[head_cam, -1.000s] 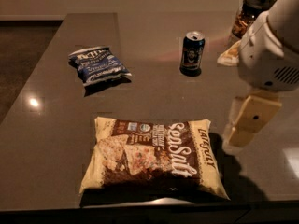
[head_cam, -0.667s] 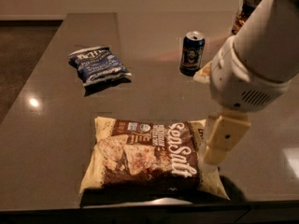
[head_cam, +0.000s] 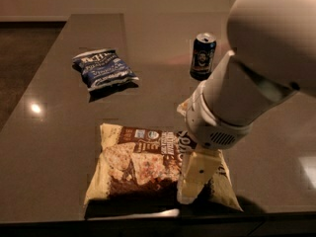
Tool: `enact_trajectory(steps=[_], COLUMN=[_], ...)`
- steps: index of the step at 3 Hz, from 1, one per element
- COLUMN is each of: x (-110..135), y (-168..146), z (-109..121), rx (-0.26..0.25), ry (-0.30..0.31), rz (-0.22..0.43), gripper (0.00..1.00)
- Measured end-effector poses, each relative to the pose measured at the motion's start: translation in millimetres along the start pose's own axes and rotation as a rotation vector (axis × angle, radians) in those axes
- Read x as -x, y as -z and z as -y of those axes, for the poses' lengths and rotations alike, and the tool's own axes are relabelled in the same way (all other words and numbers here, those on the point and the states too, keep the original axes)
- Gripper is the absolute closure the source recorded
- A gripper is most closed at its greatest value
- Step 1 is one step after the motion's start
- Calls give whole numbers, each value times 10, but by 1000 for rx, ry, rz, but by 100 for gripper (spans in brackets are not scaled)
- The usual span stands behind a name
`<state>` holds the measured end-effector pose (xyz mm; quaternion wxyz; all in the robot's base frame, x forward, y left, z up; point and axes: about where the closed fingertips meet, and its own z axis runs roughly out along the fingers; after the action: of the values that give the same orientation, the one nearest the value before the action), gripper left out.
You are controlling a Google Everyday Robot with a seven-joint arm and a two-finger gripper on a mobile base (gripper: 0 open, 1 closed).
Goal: Pick brown chip bag
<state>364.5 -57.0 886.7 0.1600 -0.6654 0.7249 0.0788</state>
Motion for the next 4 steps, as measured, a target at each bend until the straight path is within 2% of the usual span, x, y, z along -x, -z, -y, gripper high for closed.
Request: enact_trajectory(steps=[1, 2, 3, 4], x=[19, 50, 69, 73], y=[-151, -240, -310, -244], z=[-34, -51, -42, 28], rx=[11, 15, 20, 17], ry=[-3, -2, 1, 2], rz=[-15, -26, -36, -44], gripper=[0, 18, 41, 65])
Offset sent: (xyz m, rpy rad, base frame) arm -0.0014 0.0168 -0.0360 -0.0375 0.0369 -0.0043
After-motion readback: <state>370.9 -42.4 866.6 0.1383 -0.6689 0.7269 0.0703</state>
